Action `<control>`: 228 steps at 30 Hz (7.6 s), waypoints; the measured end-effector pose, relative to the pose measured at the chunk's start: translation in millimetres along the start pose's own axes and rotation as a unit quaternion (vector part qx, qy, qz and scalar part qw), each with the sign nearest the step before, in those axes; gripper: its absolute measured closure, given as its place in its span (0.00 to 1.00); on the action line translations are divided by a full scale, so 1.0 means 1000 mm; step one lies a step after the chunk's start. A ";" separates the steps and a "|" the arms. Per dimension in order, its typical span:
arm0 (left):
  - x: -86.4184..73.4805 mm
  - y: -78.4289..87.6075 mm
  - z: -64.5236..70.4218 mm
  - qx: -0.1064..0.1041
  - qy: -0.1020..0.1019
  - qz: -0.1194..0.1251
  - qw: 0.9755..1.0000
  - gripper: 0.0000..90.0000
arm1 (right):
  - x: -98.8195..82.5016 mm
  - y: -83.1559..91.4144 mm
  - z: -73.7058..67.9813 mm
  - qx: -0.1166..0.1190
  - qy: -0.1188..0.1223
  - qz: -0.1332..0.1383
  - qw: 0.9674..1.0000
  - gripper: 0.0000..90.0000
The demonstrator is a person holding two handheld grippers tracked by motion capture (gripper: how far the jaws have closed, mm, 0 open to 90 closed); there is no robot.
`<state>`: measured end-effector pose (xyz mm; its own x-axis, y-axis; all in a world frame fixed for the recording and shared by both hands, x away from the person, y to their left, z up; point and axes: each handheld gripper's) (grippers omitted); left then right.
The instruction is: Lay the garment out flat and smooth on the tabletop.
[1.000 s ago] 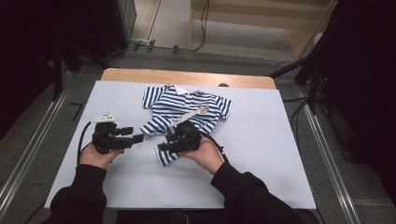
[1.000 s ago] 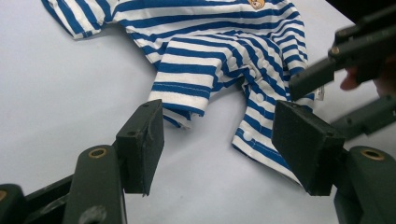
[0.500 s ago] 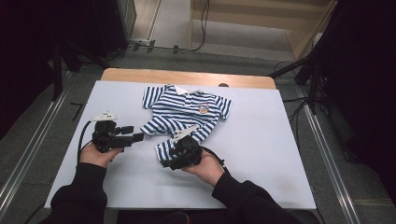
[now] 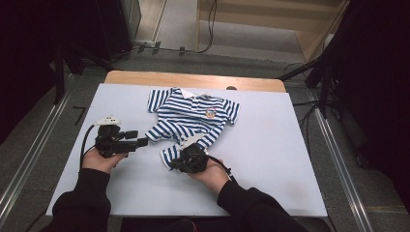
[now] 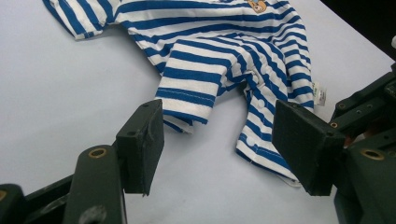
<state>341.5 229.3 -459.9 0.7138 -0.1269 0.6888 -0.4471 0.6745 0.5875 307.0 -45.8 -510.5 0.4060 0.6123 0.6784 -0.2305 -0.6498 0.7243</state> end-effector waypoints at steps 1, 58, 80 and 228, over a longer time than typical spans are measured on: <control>0.000 0.000 0.000 0.000 0.000 0.000 1.000 0.39 | 0.001 0.001 0.001 0.004 -0.002 -0.004 1.000 0.94; -0.022 -0.039 0.016 -0.008 -0.057 -0.097 0.994 0.44 | -0.089 0.133 0.024 -0.038 -0.053 0.028 0.997 0.67; -0.034 -0.048 0.025 0.001 -0.071 -0.124 0.990 0.91 | -0.087 0.112 0.087 -0.131 -0.113 0.045 0.984 0.55; -0.009 -0.038 -0.007 0.047 0.028 -0.079 0.995 0.98 | -0.126 0.148 0.022 -0.092 -0.148 0.057 0.983 0.50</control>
<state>355.5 210.1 -491.7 0.8066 -0.1837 0.5618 -0.3733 0.5785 0.7252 241.4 -229.4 -491.6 0.6012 0.3659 0.7104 -0.4339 -0.5970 0.6747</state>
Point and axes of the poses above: each handheld gripper's, and its own axes: y roughly backward along the jaws, x roughly out of its top, z roughly to its right, and after that the axes turned 9 degrees about y, right-handed
